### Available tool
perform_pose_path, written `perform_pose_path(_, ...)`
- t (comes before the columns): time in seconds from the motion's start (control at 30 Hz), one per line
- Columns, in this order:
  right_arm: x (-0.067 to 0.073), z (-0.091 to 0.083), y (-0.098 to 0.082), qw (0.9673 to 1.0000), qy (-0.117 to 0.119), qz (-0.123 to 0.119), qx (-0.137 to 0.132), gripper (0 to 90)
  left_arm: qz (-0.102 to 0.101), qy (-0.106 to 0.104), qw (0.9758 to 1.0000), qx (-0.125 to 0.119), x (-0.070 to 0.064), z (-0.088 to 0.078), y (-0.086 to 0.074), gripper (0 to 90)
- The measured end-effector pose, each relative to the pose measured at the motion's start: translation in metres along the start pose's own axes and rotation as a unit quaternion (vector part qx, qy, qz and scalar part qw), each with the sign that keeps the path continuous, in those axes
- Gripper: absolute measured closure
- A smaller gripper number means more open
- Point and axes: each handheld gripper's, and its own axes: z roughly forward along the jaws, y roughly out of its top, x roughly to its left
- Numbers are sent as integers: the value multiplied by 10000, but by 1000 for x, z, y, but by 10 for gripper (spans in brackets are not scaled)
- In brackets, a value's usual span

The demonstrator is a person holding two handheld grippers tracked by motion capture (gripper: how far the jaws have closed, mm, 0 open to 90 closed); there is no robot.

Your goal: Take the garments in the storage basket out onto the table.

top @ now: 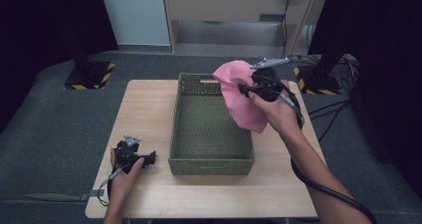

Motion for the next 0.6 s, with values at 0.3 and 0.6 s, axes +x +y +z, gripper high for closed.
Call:
perform_pose_path(0.3, -12, -9, -1, 9999, -114, 72, -24, 690, 1, 0, 10000, 0, 0, 0, 0, 0)
perform_pose_path(0.6, -22, -14, -3, 9997, -224, 98, -9, 689, 2, 0, 10000, 1, 0, 0, 0, 0)
